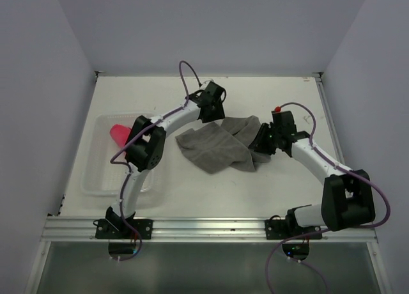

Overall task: Roll the towels
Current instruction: Move the towel to the center of the board, then flatten the towel

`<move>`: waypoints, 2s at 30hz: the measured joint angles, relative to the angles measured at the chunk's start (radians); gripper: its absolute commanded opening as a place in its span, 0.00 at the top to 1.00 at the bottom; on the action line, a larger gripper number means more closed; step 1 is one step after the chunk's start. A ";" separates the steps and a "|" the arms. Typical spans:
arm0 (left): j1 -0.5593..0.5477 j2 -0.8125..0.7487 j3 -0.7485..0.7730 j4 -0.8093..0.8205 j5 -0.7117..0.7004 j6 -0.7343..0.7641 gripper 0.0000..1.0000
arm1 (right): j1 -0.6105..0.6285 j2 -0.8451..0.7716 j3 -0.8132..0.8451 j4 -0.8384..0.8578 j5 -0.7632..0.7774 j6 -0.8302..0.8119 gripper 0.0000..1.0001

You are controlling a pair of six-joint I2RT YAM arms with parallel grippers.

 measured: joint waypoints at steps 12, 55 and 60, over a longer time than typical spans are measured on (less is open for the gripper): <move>0.000 0.083 0.066 -0.063 -0.087 -0.014 0.47 | -0.012 0.008 -0.015 0.029 -0.034 0.000 0.67; -0.061 -0.105 0.057 -0.267 -0.364 0.098 1.00 | -0.080 -0.051 -0.047 0.039 -0.027 0.020 0.53; -0.062 -0.615 -0.269 -0.039 -0.371 0.172 1.00 | -0.124 -0.034 -0.047 0.033 -0.004 0.056 0.48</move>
